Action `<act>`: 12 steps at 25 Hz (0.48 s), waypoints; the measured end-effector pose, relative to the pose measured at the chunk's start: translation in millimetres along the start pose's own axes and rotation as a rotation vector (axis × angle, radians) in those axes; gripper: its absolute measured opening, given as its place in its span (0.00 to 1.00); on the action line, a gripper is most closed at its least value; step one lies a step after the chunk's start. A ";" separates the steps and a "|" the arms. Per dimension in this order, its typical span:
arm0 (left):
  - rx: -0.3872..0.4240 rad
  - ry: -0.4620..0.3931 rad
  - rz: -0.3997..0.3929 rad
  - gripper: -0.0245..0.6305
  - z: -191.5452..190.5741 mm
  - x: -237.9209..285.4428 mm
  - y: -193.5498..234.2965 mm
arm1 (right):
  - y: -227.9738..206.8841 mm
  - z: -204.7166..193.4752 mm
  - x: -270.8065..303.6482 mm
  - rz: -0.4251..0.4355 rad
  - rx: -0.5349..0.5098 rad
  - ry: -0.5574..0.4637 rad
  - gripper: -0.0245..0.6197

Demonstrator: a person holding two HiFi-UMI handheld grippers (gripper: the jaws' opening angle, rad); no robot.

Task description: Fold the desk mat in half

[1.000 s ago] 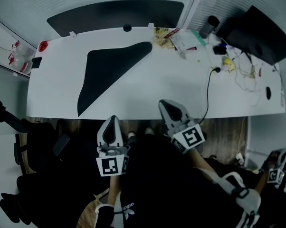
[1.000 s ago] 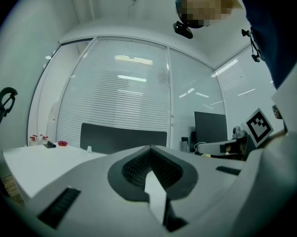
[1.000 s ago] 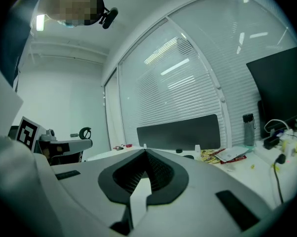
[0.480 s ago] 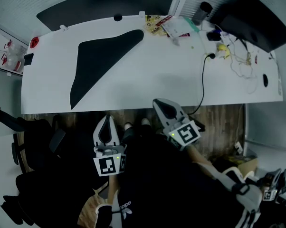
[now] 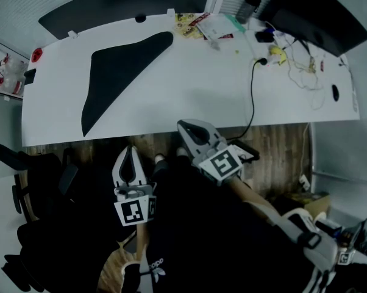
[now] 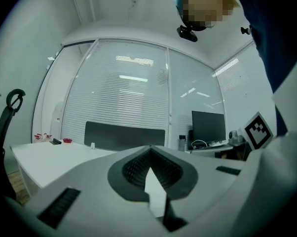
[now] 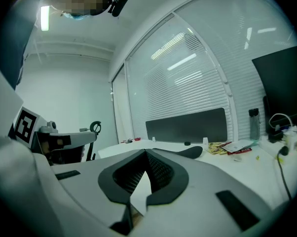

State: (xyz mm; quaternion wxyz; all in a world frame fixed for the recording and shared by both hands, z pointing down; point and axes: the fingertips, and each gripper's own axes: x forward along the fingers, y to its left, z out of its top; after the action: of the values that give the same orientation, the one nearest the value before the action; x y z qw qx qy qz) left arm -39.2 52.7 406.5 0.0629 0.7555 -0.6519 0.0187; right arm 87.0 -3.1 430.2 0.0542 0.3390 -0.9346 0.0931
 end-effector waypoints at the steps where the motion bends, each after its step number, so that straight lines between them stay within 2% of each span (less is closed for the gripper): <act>1: 0.009 -0.006 -0.006 0.04 0.4 -0.9 -1.0 | 0.8 0.9 -0.5 0.002 -0.002 -0.003 0.04; 5: 0.005 -0.110 -0.010 0.04 17.6 0.2 -4.9 | -1.6 1.4 -4.4 -0.012 0.008 -0.007 0.04; 12: 0.024 -0.023 -0.012 0.04 3.3 -1.7 -3.4 | 1.3 -0.1 -3.8 -0.017 0.008 -0.004 0.04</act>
State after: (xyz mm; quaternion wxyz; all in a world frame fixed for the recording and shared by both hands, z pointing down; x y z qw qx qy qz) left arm -36.2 54.5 402.8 0.0464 0.7602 -0.6477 0.0174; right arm 89.1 0.3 429.5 0.0516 0.3471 -0.9315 0.0954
